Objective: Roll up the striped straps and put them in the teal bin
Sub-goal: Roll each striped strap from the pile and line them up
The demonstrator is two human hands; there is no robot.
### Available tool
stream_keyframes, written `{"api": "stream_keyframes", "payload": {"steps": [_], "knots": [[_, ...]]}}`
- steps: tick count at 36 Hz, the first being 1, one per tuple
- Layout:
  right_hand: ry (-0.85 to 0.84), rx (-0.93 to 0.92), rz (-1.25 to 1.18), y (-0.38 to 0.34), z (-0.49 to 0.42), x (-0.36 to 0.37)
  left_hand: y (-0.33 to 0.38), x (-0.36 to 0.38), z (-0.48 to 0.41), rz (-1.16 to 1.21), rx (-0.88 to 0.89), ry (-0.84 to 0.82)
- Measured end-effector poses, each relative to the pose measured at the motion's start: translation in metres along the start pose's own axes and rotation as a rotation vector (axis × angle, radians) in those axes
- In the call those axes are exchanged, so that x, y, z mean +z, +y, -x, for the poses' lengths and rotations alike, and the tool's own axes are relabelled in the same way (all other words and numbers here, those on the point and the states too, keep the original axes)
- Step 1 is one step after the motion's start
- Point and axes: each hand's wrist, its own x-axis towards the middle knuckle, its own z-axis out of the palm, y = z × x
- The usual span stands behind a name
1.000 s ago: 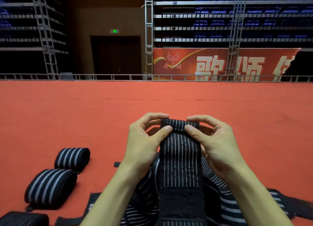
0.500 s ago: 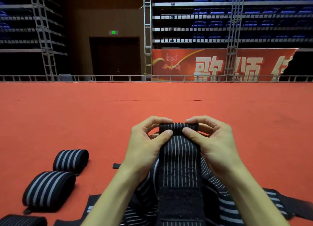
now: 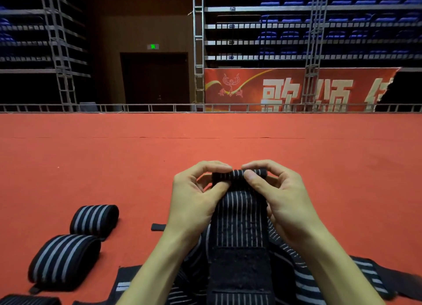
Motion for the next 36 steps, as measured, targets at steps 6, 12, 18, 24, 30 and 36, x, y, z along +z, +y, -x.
{"api": "stream_keyframes", "payload": {"steps": [6,12,18,24,30,36], "knots": [[0.001,-0.015,0.001,-0.0008,0.0003,-0.0015,0.0025,-0.0001,0.0009,0.098,-0.115,-0.035],[0.018,-0.034,0.027,-0.0028,0.0016,-0.0022,0.0025,-0.0019,0.0009,0.053,-0.262,-0.060],[0.006,-0.024,-0.004,-0.0016,0.0010,-0.0014,0.0046,-0.0030,0.0003,0.021,-0.156,-0.028],[-0.071,0.039,-0.108,-0.0019,-0.0003,0.0011,0.0087,-0.0016,-0.0003,0.050,-0.072,0.009],[-0.048,-0.045,-0.037,-0.0041,0.0006,0.0029,0.0070,-0.0001,0.0005,0.090,-0.066,-0.012],[-0.035,-0.062,0.023,-0.0051,0.0014,0.0014,0.0060,-0.0005,0.0002,0.086,-0.070,-0.026]]}}
